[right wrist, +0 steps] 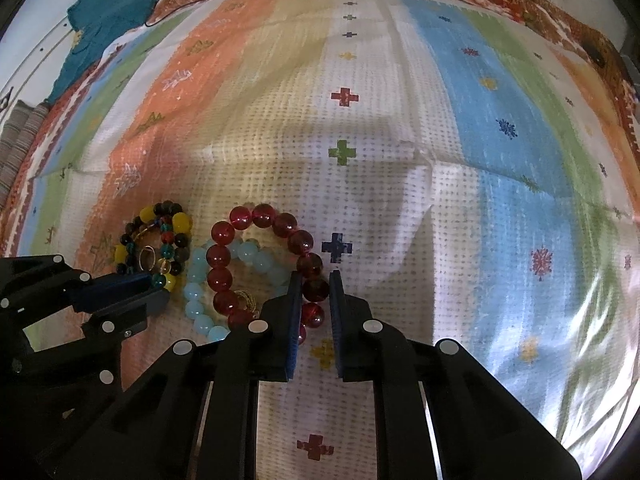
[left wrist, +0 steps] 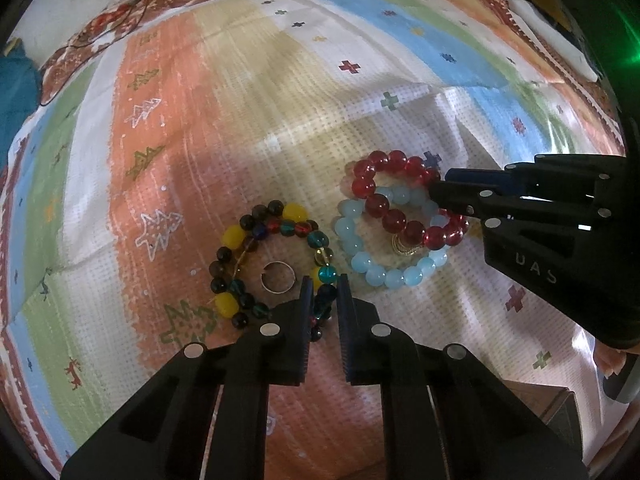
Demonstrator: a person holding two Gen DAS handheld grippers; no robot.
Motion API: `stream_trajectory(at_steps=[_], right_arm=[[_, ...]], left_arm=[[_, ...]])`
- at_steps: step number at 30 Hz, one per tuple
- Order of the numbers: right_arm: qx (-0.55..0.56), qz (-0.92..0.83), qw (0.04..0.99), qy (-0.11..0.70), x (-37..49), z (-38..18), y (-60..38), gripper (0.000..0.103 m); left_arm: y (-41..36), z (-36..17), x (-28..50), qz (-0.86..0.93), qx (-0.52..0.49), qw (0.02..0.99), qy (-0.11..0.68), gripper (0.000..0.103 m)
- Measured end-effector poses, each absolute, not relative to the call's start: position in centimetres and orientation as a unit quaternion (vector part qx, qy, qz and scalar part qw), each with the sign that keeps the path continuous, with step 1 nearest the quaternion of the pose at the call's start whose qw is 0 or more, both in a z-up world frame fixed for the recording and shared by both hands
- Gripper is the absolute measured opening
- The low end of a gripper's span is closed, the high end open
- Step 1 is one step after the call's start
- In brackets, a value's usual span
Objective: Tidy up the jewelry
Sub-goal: 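Grasp the multicolour bead bracelet with the left tool while the right grasps the red bead bracelet, then lift and carry both bead bracelets back over the silver tin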
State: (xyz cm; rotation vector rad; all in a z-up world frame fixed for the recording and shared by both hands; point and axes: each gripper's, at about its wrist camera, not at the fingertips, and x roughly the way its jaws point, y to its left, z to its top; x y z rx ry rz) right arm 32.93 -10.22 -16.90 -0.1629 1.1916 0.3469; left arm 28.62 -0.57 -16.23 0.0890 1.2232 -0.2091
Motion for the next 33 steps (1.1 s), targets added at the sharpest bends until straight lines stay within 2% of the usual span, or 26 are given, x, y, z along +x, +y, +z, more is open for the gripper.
stream_trajectory(at_steps=[33], right_arm=[[-0.135, 0.191, 0.853, 0.467, 27.6, -10.1, -8.9, 0.014]], left_arm=[[4.1, -8.9, 25.0, -0.022, -0.012, 0.854, 0.520, 0.009]])
